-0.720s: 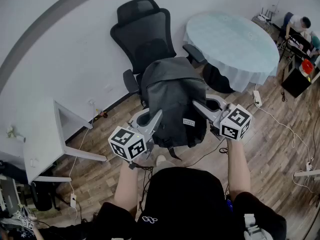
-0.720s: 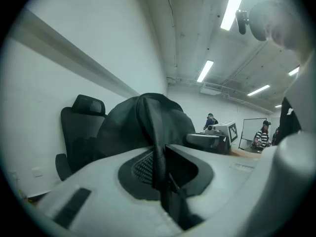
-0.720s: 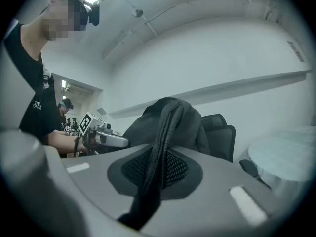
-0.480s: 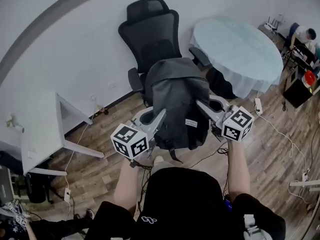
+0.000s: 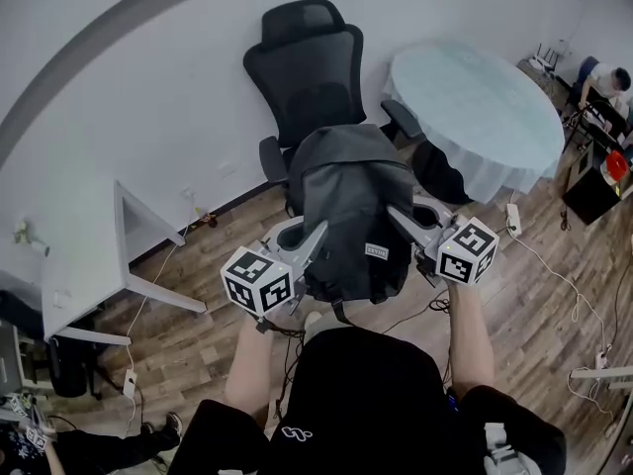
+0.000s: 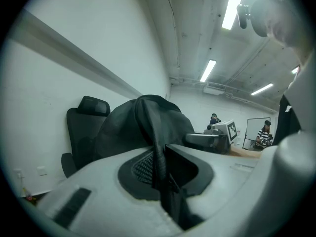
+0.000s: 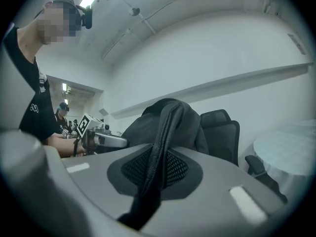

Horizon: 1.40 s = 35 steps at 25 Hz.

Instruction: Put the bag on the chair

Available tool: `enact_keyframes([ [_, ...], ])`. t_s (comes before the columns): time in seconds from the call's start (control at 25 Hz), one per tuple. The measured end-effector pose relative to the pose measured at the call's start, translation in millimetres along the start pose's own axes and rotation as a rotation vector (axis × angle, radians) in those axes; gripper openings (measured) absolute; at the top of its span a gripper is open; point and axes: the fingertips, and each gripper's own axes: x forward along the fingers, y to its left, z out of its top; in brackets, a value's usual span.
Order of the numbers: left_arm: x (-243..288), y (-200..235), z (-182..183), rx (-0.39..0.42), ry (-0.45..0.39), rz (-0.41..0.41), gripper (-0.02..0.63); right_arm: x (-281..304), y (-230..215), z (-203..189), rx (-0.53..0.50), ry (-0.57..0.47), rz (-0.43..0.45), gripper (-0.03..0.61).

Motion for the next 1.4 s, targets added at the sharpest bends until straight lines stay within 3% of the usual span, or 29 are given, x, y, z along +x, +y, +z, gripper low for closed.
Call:
enact_keyframes([
  [0.44, 18, 45, -25, -0.072, 0.022, 0.032, 0.038, 35, -30, -28, 0.025, 0.072, 0.012, 0.051],
  [0.68, 54, 98, -31, -0.112, 0.063, 0.025, 0.037, 72, -81, -45, 0.069, 0.087, -0.008, 0.051],
  [1.0, 130, 208, -50, -0.207, 0.194, 0.015, 0.038, 148, -183, -80, 0.187, 0.138, -0.04, 0.051],
  [1.2, 169, 289, -66, -0.28, 0.274, 0.009, 0.037, 206, -241, -110, 0.325, 0.176, -0.067, 0.051],
  [1.4, 201, 359, -87, -0.295, 0.347, -0.018, 0.035, 258, -287, -147, 0.423, 0.235, -0.108, 0.051],
])
